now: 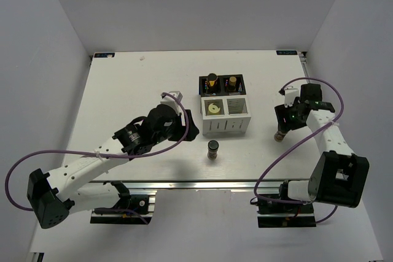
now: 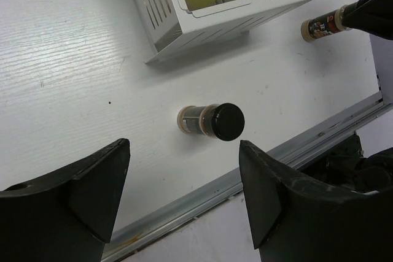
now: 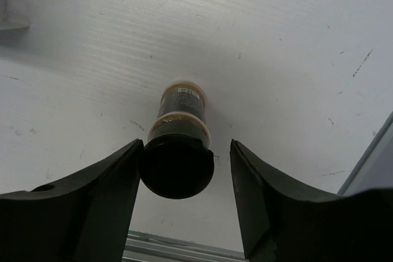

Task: Organize the condiment bottles

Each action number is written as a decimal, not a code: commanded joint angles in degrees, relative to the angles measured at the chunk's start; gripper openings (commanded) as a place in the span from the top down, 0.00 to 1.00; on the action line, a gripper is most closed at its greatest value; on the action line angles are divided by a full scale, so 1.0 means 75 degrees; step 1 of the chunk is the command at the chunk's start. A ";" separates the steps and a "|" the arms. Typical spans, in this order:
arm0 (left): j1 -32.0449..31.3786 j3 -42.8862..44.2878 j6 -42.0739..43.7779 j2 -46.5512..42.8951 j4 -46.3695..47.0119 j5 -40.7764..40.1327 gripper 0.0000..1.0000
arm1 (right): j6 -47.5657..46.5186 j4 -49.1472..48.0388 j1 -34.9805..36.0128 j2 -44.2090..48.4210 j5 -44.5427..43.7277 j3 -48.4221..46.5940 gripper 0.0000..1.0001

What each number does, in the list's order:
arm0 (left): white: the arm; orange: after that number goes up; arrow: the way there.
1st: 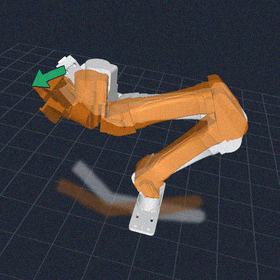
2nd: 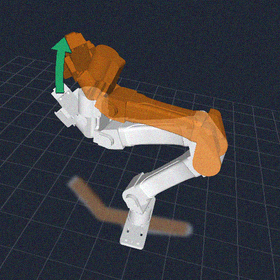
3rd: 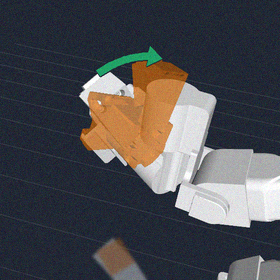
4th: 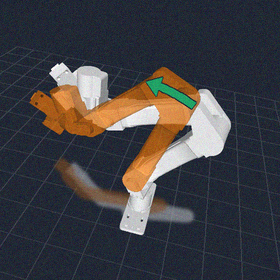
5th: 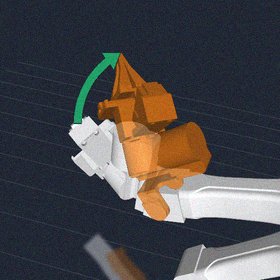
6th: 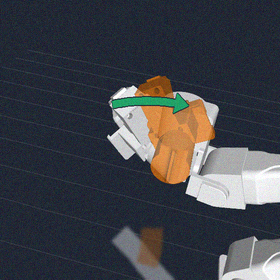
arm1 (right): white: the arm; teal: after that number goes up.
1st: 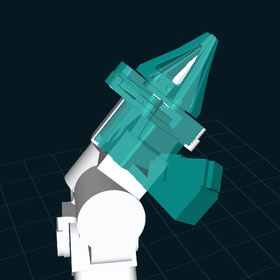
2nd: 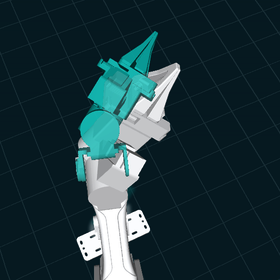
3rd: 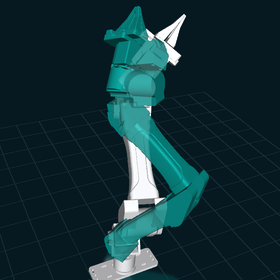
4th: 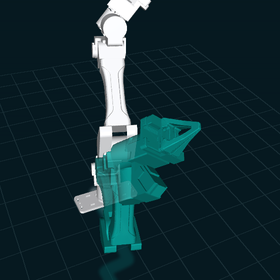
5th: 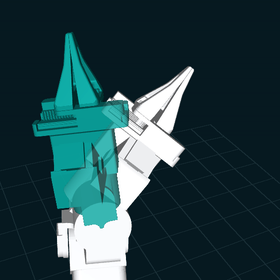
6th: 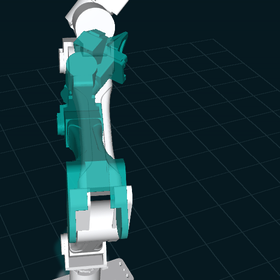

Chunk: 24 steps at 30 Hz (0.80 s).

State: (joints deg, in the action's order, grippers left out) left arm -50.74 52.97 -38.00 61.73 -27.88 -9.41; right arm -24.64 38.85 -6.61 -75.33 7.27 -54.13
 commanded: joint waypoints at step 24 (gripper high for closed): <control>0.0004 -0.0044 0.0062 0.0100 0.0436 0.0621 0.18 | -0.0219 0.1287 -0.0068 -0.0021 0.2766 -0.2964 1.00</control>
State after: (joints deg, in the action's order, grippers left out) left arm -50.74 52.84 -38.35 62.15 -26.41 -6.74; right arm -26.35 45.71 -6.81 -75.50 18.79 -68.20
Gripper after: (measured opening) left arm 0.822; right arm 0.507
